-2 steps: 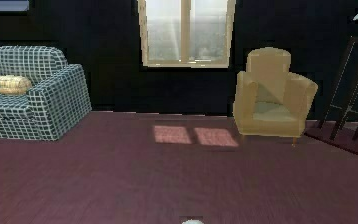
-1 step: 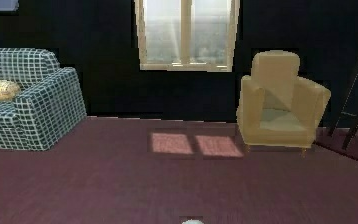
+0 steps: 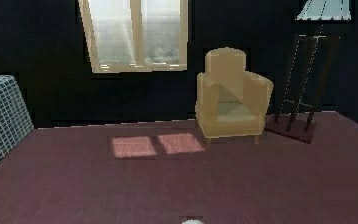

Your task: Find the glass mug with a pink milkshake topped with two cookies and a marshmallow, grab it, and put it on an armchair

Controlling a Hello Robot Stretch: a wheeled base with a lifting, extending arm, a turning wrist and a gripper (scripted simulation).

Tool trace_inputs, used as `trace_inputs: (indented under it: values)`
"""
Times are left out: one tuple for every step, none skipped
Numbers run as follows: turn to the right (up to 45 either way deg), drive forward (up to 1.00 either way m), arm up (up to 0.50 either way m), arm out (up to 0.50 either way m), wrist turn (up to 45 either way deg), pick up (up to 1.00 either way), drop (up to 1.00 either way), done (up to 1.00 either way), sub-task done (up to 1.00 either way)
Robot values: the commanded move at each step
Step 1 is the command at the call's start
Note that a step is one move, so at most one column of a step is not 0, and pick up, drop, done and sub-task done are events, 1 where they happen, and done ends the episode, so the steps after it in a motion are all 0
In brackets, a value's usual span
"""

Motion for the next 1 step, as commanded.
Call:
trace_inputs:
  values:
    - [0.0,1.00,0.00,0.00,0.0,0.00,0.00,0.00,0.00]
